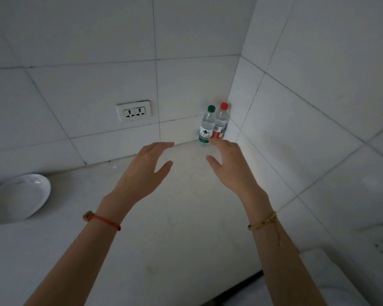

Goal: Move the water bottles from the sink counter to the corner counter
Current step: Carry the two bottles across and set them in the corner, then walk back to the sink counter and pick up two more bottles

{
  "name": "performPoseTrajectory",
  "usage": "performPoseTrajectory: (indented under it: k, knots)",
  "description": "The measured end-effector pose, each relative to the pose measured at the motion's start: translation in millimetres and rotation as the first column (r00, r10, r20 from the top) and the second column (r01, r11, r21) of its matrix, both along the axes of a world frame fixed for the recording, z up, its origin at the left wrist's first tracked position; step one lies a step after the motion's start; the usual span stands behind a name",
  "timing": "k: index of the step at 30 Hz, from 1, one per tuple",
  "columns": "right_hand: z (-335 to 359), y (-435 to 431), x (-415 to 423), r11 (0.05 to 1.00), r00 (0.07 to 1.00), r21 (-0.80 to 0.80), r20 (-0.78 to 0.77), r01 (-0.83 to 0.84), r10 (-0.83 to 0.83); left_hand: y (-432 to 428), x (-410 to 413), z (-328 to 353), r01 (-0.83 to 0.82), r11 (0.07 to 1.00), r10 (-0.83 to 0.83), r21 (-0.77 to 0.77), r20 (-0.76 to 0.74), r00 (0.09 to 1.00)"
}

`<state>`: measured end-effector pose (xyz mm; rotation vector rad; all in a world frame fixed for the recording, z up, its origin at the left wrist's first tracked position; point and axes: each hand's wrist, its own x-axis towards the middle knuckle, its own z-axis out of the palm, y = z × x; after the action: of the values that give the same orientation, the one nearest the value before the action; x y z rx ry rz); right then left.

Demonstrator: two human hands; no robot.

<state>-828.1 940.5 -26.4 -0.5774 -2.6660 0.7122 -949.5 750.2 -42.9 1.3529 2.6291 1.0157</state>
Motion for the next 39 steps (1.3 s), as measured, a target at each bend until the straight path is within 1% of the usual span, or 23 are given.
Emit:
performPoseTrajectory:
  k: [12, 20, 29, 34, 39]
  knots:
    - [-31.4, -100.8, 63.3, 0.998, 0.997, -0.048, 0.064, -0.047, 0.05, -114.9, 68.7, -10.5, -0.076, 0.996, 0.075, -0.049, -0.02, 0.997]
    - [-35.7, -142.1, 91.4, 0.993, 0.992, -0.056, 0.075, -0.099, 0.103, -171.1, 106.0, -19.5, -0.153, 0.986, 0.153, -0.073, -0.002, 0.988]
    - [-38.4, -173.6, 127.1, 0.974, 0.97, -0.072, 0.101, -0.217, 0.223, -212.1, 162.8, -24.9, -0.281, 0.956, 0.283, -0.08, 0.013, 0.959]
    - [-42.2, -184.1, 154.7, 0.951, 0.946, -0.083, 0.111, -0.297, 0.305, -228.1, 212.6, -24.5, -0.364, 0.929, 0.366, -0.066, 0.022, 0.93]
    - [-46.1, -198.4, 188.7, 0.911, 0.9, -0.088, 0.139, -0.404, 0.413, -244.0, 272.1, -25.1, -0.444, 0.893, 0.448, -0.075, 0.043, 0.893]
